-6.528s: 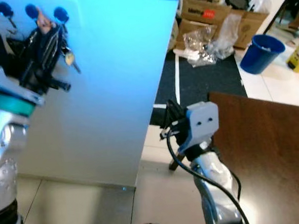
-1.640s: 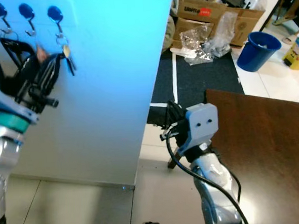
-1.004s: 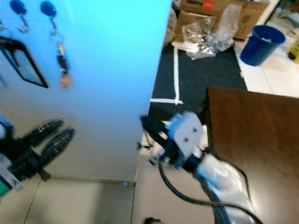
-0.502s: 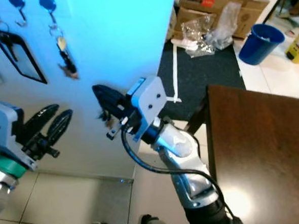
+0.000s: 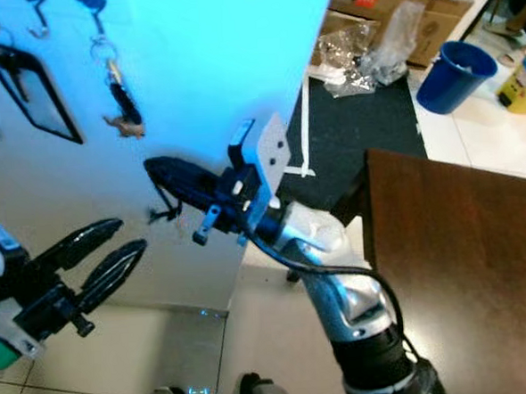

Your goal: Hang keys on a hook

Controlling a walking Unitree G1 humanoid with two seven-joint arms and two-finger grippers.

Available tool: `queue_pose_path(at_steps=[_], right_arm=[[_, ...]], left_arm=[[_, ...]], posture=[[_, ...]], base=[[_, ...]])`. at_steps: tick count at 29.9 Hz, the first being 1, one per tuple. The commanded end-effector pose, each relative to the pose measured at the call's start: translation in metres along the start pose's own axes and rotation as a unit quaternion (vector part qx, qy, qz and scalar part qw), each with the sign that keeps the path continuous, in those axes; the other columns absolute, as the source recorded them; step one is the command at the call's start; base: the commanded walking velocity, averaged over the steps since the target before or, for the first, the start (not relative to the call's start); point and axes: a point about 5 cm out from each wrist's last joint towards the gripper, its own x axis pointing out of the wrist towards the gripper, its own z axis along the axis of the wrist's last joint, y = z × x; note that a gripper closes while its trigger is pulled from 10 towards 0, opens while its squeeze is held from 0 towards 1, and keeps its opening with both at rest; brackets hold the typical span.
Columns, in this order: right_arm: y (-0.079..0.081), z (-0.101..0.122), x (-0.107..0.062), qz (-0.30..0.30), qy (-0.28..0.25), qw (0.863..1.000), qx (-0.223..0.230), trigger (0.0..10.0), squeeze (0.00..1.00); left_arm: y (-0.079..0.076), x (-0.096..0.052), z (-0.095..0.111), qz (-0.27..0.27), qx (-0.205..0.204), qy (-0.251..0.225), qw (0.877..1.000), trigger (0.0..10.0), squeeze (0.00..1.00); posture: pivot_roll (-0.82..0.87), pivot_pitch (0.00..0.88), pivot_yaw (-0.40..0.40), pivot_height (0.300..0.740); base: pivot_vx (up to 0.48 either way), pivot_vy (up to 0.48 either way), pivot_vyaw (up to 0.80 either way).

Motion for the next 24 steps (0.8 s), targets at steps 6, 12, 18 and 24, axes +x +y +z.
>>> queue_pose_path(at_steps=[6, 12, 18, 24], right_arm=[[0.002, 0.008, 0.005, 0.064, 0.010, 0.998, 0.008, 10.0, 0.00], [0.004, 0.012, 0.003, 0.101, 0.016, 0.995, 0.004, 10.0, 0.00], [0.005, 0.019, 0.005, 0.121, 0.009, 0.993, 0.003, 10.0, 0.00], [0.005, 0.020, 0.006, 0.124, 0.006, 0.992, 0.006, 10.0, 0.00]], left_arm=[[0.005, 0.016, -0.009, 0.047, -0.005, -0.004, 0.999, 10.0, 0.00], [0.006, 0.016, -0.013, 0.045, -0.002, 0.003, 0.999, 10.0, 0.00], [0.009, 0.021, -0.017, 0.071, -0.008, -0.001, 0.997, 10.0, 0.00], [0.009, 0.023, -0.017, 0.072, -0.016, -0.003, 0.997, 10.0, 0.00]], posture=[[0.06, 0.149, -0.091, 0.740], [0.05, 0.143, -0.098, 0.740], [0.05, 0.141, -0.099, 0.740], [0.05, 0.141, -0.099, 0.740]], base=[[0.000, 0.000, 0.00], [0.000, 0.000, 0.00], [0.000, 0.000, 0.00], [0.000, 0.000, 0.00]])
